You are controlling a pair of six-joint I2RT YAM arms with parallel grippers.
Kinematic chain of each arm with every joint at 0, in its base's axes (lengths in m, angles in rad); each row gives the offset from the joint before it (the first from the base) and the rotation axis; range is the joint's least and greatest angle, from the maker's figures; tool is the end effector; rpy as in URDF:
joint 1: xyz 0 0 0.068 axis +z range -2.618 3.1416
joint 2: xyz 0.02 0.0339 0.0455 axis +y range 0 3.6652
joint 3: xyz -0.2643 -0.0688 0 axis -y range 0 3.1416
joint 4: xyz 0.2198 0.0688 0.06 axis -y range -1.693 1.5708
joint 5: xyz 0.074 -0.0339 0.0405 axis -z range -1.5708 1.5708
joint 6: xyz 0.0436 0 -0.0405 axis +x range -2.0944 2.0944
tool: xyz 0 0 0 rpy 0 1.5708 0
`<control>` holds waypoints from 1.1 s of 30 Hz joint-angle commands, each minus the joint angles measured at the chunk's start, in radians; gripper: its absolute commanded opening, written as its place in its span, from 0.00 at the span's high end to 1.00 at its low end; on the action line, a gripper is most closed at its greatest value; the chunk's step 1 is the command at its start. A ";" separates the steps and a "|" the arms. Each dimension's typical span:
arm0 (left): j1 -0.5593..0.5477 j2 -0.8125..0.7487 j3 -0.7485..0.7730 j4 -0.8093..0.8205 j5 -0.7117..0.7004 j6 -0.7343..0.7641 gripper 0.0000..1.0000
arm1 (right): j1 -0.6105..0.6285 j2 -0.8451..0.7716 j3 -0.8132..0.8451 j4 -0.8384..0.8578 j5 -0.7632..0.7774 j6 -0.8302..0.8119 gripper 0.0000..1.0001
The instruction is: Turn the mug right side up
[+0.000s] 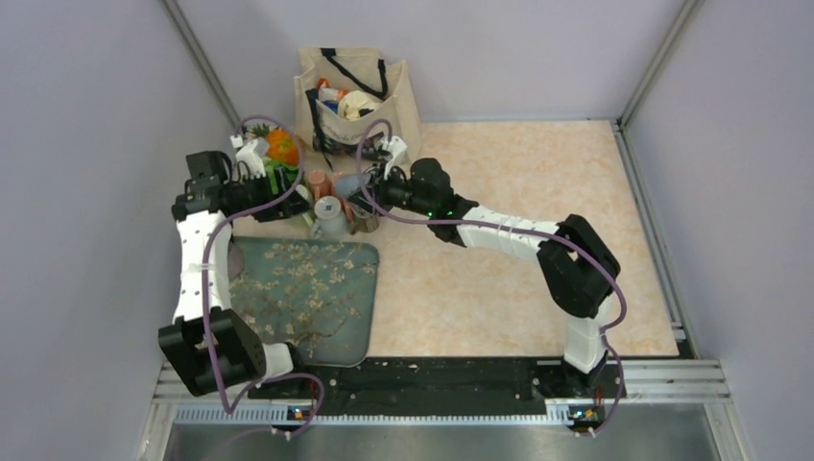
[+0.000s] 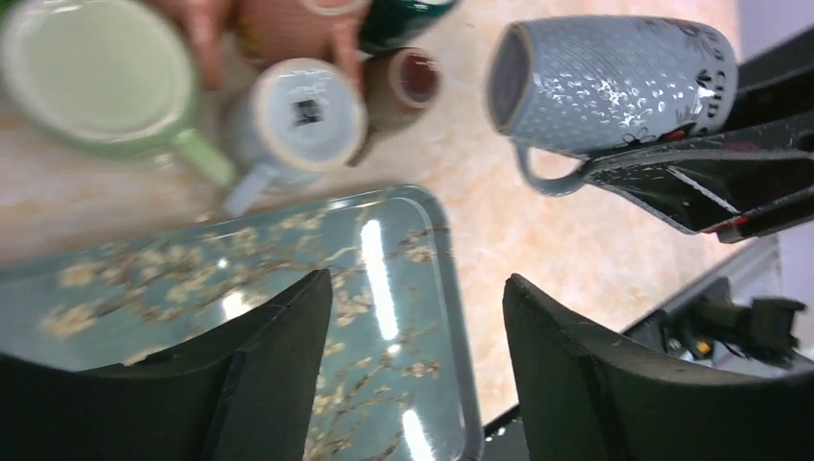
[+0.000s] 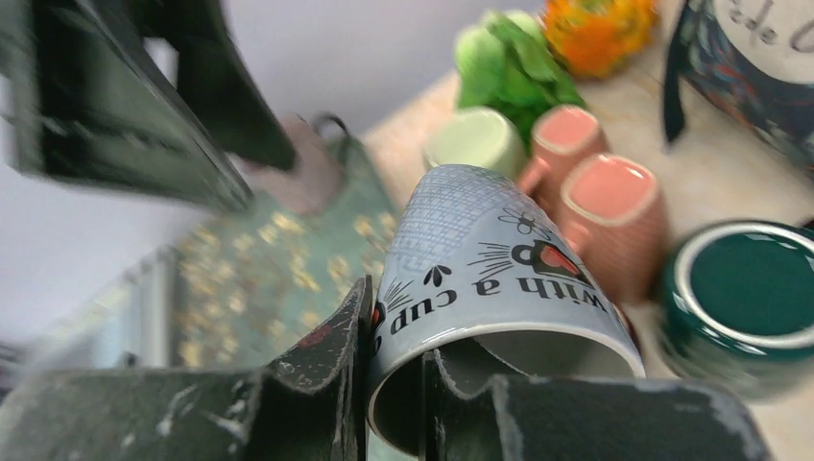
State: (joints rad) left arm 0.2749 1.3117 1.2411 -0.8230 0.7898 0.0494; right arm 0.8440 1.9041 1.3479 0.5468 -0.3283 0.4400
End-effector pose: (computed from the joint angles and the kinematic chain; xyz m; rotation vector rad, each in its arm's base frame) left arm 0.2407 0.0357 0.3317 0.0748 2.2659 -0.7951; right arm 0.2819 0.3382 0.2971 -0.6162 1.6142 1.2376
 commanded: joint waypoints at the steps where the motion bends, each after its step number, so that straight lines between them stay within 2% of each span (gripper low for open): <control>1: 0.110 -0.018 0.050 -0.041 -0.101 0.076 0.28 | 0.043 -0.058 0.155 -0.423 0.047 -0.466 1.00; 5: 0.151 -0.004 0.056 -0.044 -0.214 0.126 0.28 | 0.127 -0.020 0.269 -0.750 0.094 -0.795 1.00; 7: 0.151 0.000 0.056 -0.052 -0.226 0.143 0.28 | 0.181 0.004 0.305 -0.889 0.092 -1.003 1.00; 13: 0.152 0.024 0.074 -0.085 -0.174 0.165 0.30 | 0.319 0.046 0.311 -1.060 0.183 -1.391 1.00; 16: 0.152 0.026 0.076 -0.098 -0.169 0.173 0.32 | 0.358 0.114 0.376 -1.182 0.270 -1.497 1.00; 20: 0.149 0.032 0.053 -0.097 -0.139 0.159 0.33 | 0.405 0.235 0.515 -1.343 0.381 -1.546 1.00; 27: 0.124 0.046 0.040 -0.102 -0.148 0.155 0.34 | 0.432 0.315 0.579 -1.425 0.365 -1.602 0.99; 29: 0.114 0.047 0.037 -0.102 -0.153 0.160 0.34 | 0.436 0.319 0.586 -1.410 0.381 -1.592 0.86; 31: 0.104 0.049 0.034 -0.101 -0.157 0.165 0.33 | 0.441 0.318 0.594 -1.380 0.418 -1.569 0.62; 32: 0.096 0.050 0.035 -0.101 -0.160 0.166 0.33 | 0.443 0.318 0.603 -1.367 0.433 -1.556 0.53; 33: 0.088 0.052 0.035 -0.102 -0.164 0.167 0.32 | 0.443 0.313 0.608 -1.346 0.447 -1.539 0.49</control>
State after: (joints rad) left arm 0.3866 1.3617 1.2766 -0.9230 0.6220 0.1940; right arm 1.2697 2.2177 1.8816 -0.8440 0.0547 -1.1164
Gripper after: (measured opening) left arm 0.670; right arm 0.424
